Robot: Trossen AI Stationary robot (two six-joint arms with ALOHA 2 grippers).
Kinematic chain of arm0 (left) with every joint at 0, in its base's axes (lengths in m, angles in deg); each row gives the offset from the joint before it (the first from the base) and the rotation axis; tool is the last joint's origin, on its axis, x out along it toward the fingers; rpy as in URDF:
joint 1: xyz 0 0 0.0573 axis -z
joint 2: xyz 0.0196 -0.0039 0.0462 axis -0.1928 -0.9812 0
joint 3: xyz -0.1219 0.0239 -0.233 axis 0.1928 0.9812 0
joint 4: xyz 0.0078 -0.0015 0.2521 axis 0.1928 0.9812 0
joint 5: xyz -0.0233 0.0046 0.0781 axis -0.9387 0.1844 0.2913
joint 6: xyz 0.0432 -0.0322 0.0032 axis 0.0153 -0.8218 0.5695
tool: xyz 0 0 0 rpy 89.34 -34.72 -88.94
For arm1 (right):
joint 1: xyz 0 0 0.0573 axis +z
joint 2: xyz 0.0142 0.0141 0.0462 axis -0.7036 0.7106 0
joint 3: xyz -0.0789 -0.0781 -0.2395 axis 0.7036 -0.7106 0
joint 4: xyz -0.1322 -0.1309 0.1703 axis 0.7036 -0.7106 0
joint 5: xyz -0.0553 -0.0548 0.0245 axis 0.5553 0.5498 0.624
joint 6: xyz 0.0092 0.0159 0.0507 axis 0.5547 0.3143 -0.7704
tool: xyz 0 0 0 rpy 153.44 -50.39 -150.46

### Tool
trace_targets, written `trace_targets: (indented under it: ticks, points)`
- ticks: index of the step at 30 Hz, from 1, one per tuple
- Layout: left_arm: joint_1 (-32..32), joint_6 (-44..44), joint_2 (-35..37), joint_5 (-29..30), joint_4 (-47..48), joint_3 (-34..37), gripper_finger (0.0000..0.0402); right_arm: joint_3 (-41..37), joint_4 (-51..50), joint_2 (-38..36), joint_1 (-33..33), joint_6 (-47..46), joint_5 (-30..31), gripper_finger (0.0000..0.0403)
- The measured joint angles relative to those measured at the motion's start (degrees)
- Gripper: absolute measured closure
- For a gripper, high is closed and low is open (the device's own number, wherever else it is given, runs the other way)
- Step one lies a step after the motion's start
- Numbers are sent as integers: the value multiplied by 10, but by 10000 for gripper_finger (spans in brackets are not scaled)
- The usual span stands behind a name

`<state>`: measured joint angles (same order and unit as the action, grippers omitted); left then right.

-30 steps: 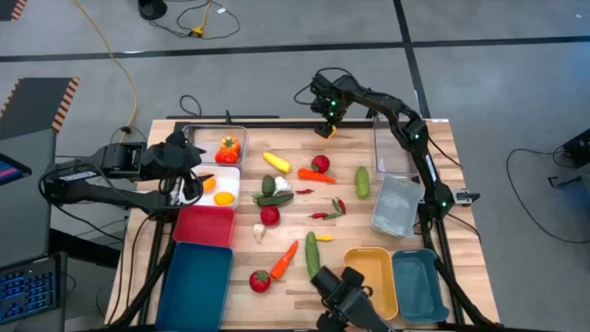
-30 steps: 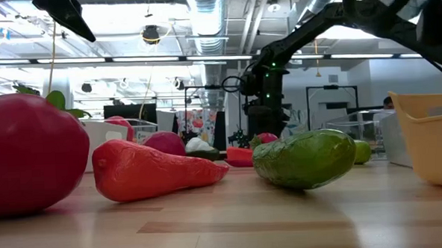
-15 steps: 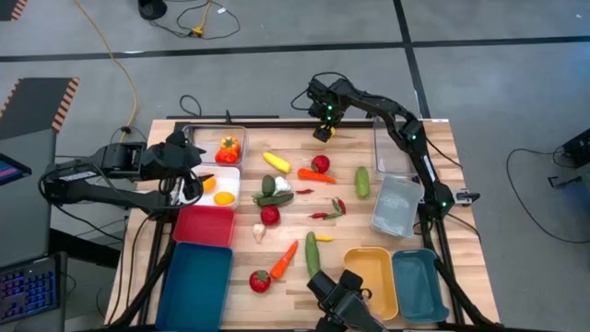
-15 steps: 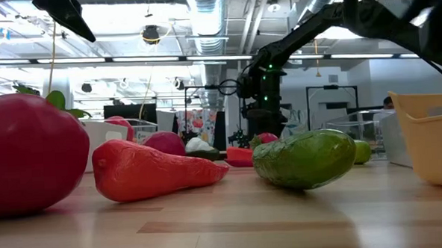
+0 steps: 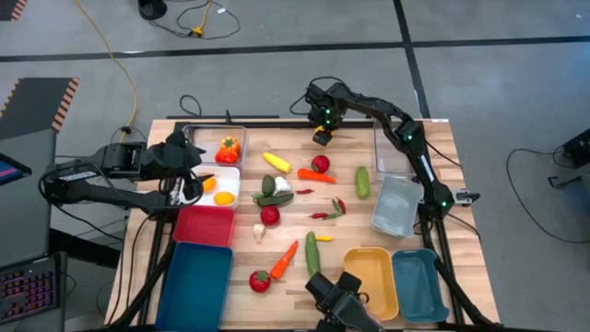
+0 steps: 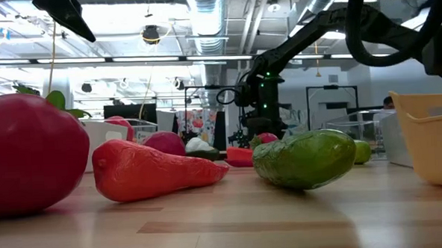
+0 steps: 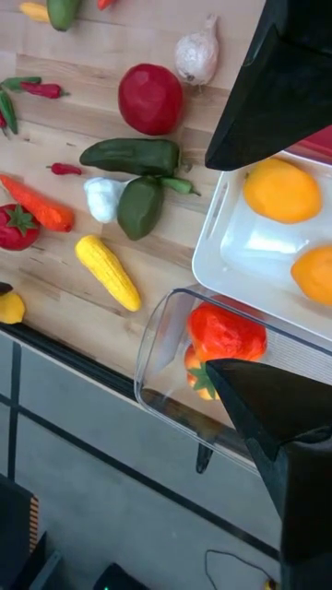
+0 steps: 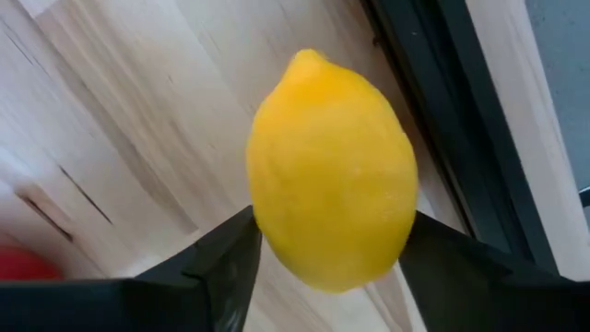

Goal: Sort produce into baskets
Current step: Put the yellow lemon into the white bin

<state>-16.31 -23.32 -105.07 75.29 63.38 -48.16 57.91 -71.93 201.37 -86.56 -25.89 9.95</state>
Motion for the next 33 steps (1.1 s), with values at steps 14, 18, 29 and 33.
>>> trace_targets:
  ticks: [14,18,29,33]
  points:
    - [0,0,0,0,0,0,63,78,-67,-1,9,0,-2,209]
    - [0,0,0,0,0,0,63,142,-127,-2,21,-5,-2,201]
    - [0,0,0,0,0,0,63,172,-43,-33,147,-20,-66,200]
    - [0,0,0,-3,0,0,63,172,47,-33,207,-20,-66,199]
